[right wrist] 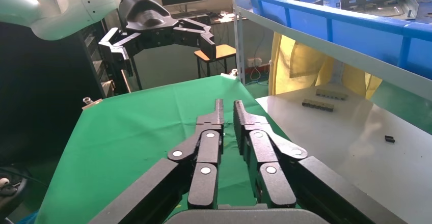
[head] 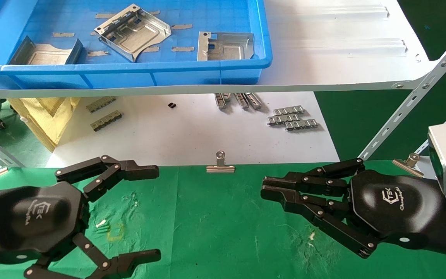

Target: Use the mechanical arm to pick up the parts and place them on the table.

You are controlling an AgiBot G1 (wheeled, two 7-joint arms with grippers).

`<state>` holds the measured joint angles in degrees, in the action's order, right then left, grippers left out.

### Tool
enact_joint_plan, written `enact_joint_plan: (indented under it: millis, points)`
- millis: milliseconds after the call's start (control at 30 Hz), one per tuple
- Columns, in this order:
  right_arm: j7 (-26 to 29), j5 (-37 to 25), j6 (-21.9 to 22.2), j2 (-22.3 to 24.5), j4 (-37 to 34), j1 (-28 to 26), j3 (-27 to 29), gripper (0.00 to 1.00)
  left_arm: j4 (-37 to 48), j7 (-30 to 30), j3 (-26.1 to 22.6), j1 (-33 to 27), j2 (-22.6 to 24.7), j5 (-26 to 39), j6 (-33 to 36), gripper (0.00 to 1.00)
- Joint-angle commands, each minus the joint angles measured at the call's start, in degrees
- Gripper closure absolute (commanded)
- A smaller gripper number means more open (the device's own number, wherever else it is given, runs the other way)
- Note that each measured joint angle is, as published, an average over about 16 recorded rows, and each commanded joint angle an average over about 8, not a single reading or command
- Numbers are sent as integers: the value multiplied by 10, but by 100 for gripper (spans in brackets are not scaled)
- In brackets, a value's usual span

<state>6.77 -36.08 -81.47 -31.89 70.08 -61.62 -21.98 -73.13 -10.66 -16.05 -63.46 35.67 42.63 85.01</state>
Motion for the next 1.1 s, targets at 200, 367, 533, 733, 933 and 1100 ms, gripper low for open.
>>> enact_joint_plan:
  millis: [200, 367, 533, 733, 933, 1100]
  points:
    - [0, 0, 0, 0, 0, 0, 0, 100, 22, -8, -8, -68, 23, 33, -20, 0]
    - [0, 0, 0, 0, 0, 0, 0, 100, 111, -22, -40, -195, 72, 107, -37, 0]
    - [0, 0, 0, 0, 0, 0, 0, 100, 271, -11, -80, -332, 143, 196, -65, 0]
    - [0, 0, 0, 0, 0, 0, 0, 100, 461, 14, -113, -449, 220, 283, -166, 0]
    - [0, 0, 0, 0, 0, 0, 0, 100, 584, 23, -145, -509, 269, 350, -259, 48]
    - [0, 0, 0, 0, 0, 0, 0, 100, 635, 26, -165, -535, 282, 382, -264, 100]
